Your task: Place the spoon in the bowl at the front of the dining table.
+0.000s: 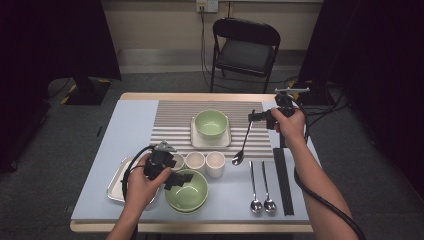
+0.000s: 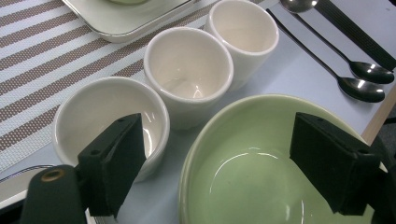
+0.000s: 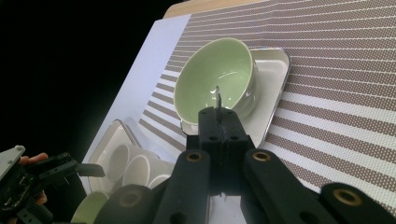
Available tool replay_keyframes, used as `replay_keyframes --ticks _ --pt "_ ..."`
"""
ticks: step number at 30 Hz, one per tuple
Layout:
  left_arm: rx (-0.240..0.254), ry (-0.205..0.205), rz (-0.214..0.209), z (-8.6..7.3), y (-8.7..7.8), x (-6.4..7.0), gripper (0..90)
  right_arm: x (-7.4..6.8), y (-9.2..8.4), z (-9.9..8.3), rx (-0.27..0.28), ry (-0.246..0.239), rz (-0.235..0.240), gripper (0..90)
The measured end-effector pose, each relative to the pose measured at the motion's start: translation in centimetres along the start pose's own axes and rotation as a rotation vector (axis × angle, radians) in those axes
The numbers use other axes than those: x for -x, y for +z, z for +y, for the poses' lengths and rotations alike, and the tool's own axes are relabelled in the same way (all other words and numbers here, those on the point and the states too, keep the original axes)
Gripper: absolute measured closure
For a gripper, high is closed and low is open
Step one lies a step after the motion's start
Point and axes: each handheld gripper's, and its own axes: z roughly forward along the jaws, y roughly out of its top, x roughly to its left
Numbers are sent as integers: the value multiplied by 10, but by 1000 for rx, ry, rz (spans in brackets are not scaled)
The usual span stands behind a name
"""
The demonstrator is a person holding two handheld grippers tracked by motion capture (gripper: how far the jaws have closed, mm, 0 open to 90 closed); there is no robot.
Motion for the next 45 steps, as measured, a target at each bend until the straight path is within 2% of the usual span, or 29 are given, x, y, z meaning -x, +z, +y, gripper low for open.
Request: replay_keyframes --ticks 8,19,26,38,45 --pt "13 -10 1 -3 -3 -4 176 -4 4 7 1 -10 -4 900" --pt "38 -25 -5 -7 -7 -8 174 -5 3 17 34 -1 0 900" --pt "27 -17 9 -9 -9 -9 174 -5 5 22 55 6 -2 900" --pt "48 -33 8 -11 -15 -16 174 -6 16 32 75 8 0 900" --pt "41 -40 2 -13 -14 -19 174 -8 22 37 90 4 -8 900"
